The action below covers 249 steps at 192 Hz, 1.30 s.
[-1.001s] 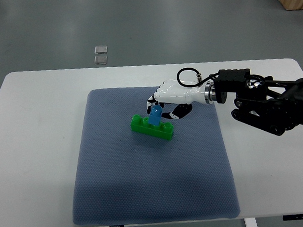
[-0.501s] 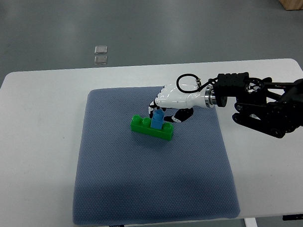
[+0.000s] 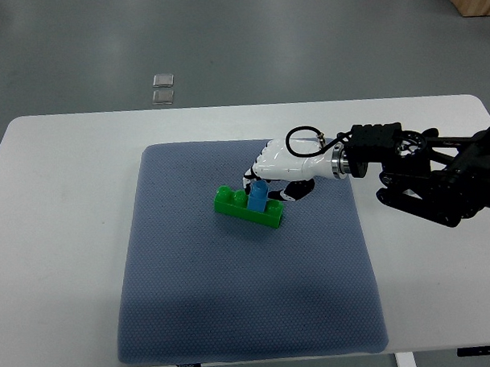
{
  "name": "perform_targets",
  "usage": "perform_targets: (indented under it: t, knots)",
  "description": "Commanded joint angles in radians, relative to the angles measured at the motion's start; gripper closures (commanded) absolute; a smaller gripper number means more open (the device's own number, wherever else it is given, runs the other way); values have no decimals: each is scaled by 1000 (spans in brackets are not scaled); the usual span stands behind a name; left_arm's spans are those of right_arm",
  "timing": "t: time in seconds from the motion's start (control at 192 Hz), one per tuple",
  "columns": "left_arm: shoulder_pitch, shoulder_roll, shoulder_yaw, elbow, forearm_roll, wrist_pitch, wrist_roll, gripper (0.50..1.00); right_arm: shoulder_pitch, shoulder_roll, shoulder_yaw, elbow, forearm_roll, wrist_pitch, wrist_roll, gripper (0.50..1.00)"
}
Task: Stack blue block on green block with right hand
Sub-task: 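Lower the blue block onto the green block's studs and press, then open the right hand and lift it off the blue block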
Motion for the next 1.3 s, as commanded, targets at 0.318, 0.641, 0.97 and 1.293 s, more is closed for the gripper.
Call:
perform_targets:
  t: [0.318,0.641,0.97,1.293]
  knots:
    - [0,0,0,0,0,-1,0,500,2,9,3,-2,6,-38,-9,912]
    - [0,0,0,0,0,1,1,500,-1,6,5,-2,6,-61,-7,634]
    - [0,0,0,0,0,-1,1,500,-3,-30,31,-11,28,-58,-11,609]
    - [0,0,0,0,0,1,0,500,-90,-44,276,-54,338,77,-75,607]
